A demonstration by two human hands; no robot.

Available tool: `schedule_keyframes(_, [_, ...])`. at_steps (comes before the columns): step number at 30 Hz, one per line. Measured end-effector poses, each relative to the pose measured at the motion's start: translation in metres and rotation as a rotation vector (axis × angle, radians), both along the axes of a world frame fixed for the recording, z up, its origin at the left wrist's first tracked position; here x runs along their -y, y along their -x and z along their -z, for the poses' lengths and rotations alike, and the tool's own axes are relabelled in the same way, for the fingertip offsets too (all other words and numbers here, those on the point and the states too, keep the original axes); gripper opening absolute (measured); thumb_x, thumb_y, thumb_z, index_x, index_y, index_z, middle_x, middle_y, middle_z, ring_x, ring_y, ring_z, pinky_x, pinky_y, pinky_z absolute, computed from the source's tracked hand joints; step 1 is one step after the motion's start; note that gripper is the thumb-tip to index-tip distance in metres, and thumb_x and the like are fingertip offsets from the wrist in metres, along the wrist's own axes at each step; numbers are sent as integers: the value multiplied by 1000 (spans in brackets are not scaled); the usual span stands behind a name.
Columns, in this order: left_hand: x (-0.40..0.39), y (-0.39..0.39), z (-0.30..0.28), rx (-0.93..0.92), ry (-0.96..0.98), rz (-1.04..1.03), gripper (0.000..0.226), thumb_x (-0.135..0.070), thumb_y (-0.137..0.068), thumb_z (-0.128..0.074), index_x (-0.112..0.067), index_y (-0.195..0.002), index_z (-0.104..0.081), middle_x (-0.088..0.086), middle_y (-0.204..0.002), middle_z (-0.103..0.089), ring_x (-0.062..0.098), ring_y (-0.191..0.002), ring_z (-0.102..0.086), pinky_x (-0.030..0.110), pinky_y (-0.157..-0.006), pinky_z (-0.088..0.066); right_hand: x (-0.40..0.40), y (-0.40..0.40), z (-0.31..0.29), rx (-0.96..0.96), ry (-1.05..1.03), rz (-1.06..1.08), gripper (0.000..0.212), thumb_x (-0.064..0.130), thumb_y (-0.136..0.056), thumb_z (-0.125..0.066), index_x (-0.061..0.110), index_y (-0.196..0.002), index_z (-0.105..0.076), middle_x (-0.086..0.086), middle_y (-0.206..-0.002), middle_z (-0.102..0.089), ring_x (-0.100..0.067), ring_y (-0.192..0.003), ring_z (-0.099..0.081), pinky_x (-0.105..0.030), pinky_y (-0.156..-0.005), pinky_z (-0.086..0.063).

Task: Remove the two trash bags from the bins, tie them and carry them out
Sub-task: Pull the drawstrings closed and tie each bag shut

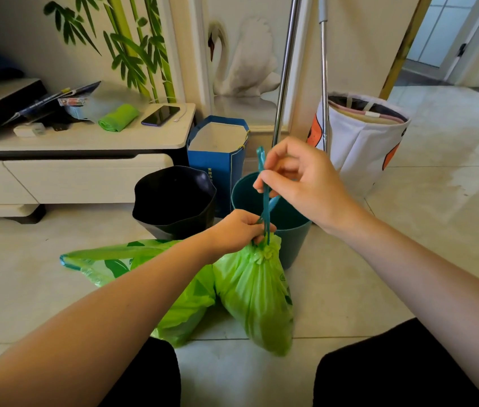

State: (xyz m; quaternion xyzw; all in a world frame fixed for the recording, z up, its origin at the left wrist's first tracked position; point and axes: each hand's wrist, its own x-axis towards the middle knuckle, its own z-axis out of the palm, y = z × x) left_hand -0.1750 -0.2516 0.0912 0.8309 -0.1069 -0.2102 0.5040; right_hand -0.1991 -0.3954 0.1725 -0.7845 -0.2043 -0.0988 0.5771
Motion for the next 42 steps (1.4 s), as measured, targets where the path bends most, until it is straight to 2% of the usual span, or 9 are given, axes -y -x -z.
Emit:
schedule_keyframes(6, [-2, 5, -16, 44, -118, 204, 30, 0, -89, -47, -21, -82, -67, 5, -119, -67, 21, -109, -60, 23, -87, -47, 4, -7, 6, 33, 65, 53, 8, 11, -86, -63, 11, -91, -57, 2, -78, -76, -8, -80, -70, -33, -82, -55])
schedule_keyframes(9, [-3, 6, -13, 94, -117, 228, 20, -13, -90, -56, -11, -103, -71, 7, -102, -69, 15, -92, -62, 24, -86, -50, 3, -8, 10, 27, 79, 66, 12, 13, -88, -62, 10, -97, -55, 3, -81, -77, -6, -80, -69, -37, -85, -55])
schedule_keyframes(14, [0, 7, -9, 141, -96, 233, 42, -33, -99, -45, -5, -85, -71, 2, -73, -62, 12, -71, -56, 30, -82, -48, 3, -14, 20, -91, 145, 125, 20, 23, -94, -52, 18, -113, -47, 3, -84, -76, -30, -82, -66, -44, -80, -53])
schedule_keyframes(17, [-1, 7, -9, 108, -74, 229, 45, -30, -101, -41, 0, -89, -72, -1, -70, -63, 11, -72, -57, 25, -83, -48, 8, -21, 32, -227, 428, 78, 34, 38, -98, -36, 20, -127, -41, 5, -90, -72, -14, -93, -65, -34, -91, -47])
schedule_keyframes(21, [-3, 8, -9, 56, -44, 175, 46, -29, -102, -37, 1, -99, -71, 4, -77, -66, 12, -76, -59, 8, -70, -45, 16, -18, 43, -341, 692, 34, 43, 42, -99, -27, 19, -92, -63, 3, -80, -69, -13, -75, -62, -31, -74, -46])
schedule_keyframes(24, [-9, 5, -12, -60, -11, 95, 49, -37, -103, -33, -7, -106, -70, 9, -90, -69, 14, -88, -61, 17, -81, -47, 21, -22, 39, -297, 775, 27, 47, 33, -98, -39, 16, -55, -46, 11, -45, -57, -9, -48, -43, -24, -52, -32])
schedule_keyframes(32, [-21, -1, -7, -135, 93, -37, 27, -29, -97, -51, -14, -103, -72, 4, -99, -75, 14, -97, -64, 43, -103, -40, 45, -18, 34, -359, 826, -33, 39, 31, -92, -50, 17, -57, -63, 7, -33, -45, -6, -34, -38, -17, -41, -33])
schedule_keyframes(38, [-22, 2, -11, -1, 9, 42, 15, -16, -83, -72, -11, -97, -74, 4, -91, -74, 9, -85, -65, 31, -82, -51, 49, -11, 54, -508, 952, -201, 14, 31, -84, -64, 21, -92, -70, 4, -83, -72, -11, -74, -64, -28, -73, -53])
schedule_keyframes(42, [-22, 2, -12, 92, -1, 95, 11, -7, -76, -76, -12, -85, -75, 4, -84, -73, 11, -79, -67, 23, -76, -53, 31, -17, 68, -421, 630, -159, 35, 20, -83, -68, 21, -117, -61, 1, -100, -68, -8, -79, -65, -20, -71, -50])
